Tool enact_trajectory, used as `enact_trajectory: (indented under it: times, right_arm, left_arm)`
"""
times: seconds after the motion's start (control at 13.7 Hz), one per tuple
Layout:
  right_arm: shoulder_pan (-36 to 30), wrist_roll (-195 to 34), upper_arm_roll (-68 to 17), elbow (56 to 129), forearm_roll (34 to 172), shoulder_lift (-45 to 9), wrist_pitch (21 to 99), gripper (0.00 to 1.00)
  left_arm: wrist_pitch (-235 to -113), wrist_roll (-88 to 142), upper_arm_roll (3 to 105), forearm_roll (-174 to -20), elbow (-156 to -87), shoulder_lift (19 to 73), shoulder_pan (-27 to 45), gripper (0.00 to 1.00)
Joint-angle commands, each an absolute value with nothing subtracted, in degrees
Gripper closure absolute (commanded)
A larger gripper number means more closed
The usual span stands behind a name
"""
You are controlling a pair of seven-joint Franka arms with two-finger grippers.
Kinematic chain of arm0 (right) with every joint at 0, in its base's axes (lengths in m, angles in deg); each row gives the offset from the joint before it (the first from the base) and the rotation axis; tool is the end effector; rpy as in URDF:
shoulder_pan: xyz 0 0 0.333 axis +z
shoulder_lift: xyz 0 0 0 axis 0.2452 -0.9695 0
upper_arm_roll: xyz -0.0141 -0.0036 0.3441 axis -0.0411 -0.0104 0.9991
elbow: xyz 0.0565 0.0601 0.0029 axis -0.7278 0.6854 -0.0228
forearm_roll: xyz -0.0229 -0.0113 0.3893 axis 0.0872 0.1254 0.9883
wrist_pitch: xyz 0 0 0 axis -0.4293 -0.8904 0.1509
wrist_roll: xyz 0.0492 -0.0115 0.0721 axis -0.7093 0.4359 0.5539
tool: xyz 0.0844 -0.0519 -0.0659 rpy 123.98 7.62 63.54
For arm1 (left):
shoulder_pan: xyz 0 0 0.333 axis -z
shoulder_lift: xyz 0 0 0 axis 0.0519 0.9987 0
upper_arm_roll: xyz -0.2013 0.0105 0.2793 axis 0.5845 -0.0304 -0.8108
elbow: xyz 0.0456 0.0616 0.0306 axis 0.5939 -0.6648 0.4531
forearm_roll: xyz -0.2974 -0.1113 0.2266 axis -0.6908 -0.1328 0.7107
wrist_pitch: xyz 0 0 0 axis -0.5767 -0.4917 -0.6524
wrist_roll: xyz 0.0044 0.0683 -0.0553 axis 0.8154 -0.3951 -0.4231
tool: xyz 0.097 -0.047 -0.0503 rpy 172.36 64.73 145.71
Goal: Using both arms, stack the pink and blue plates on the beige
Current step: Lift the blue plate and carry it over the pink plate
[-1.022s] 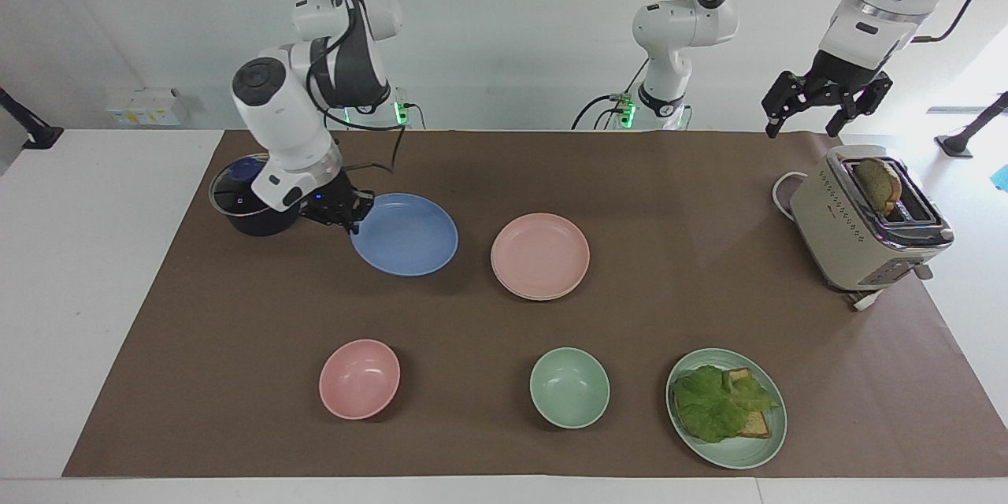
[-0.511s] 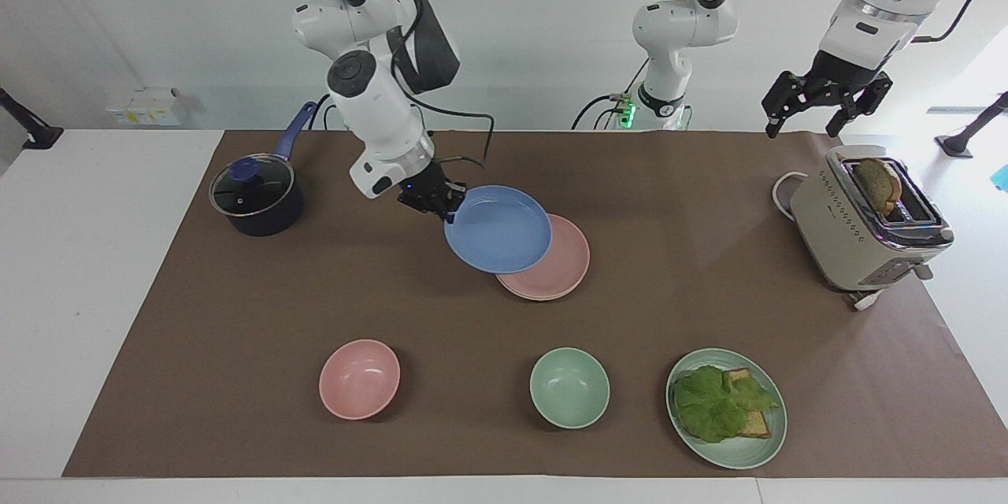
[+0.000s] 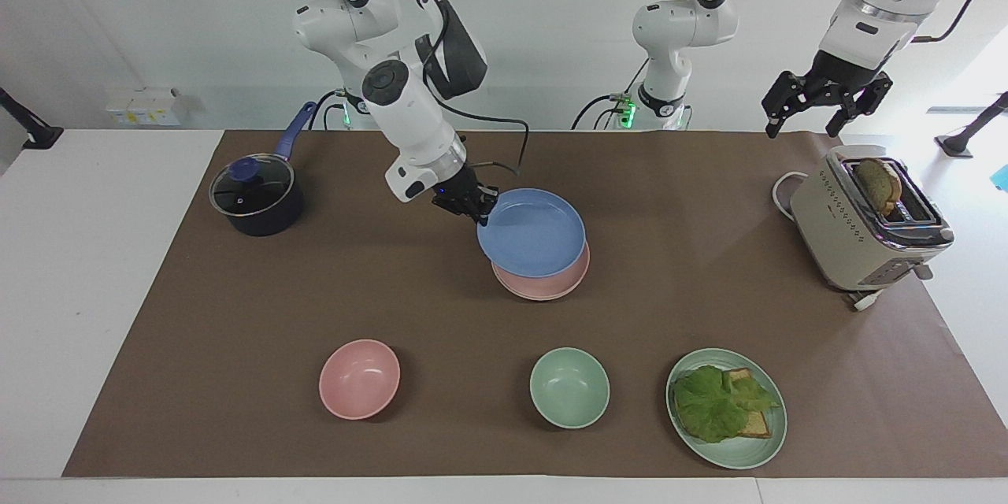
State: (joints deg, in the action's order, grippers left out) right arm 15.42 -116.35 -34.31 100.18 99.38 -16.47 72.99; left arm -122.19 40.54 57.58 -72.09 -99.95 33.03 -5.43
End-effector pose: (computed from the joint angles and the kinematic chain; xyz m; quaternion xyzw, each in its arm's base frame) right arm 0.5443 0.3061 0.3888 -0.9725 0.1396 0.0436 0.1813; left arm 0.5276 -0.0431 0.6830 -0.9996 0.0218 -0.0160 0.0001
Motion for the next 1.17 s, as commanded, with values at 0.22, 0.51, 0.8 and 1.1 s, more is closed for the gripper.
enact_trajectory:
  times: [0.22,0.51,0.8,1.1]
  right_arm:
    - [16.0,-116.6,-34.2,100.0,100.9,-19.6,76.1,1.0]
    - [16.1,-116.0,-34.2,101.0,100.9,-20.2,76.2,1.0]
    - [15.7,-115.1,-34.3,101.0,100.9,-20.5,76.3,1.0]
    - [15.1,-115.1,-34.3,101.1,100.9,-20.5,76.0,1.0]
  left_arm:
    - [-121.6,40.7,57.4,-71.3,-100.4,32.7,-5.2,0.0]
    - [-121.6,40.8,57.4,-71.3,-100.4,32.7,-5.2,0.0]
    - [-121.6,40.8,57.4,-71.3,-100.4,32.7,-5.2,0.0]
    - [-121.6,40.8,57.4,-71.3,-100.4,32.7,-5.2,0.0]
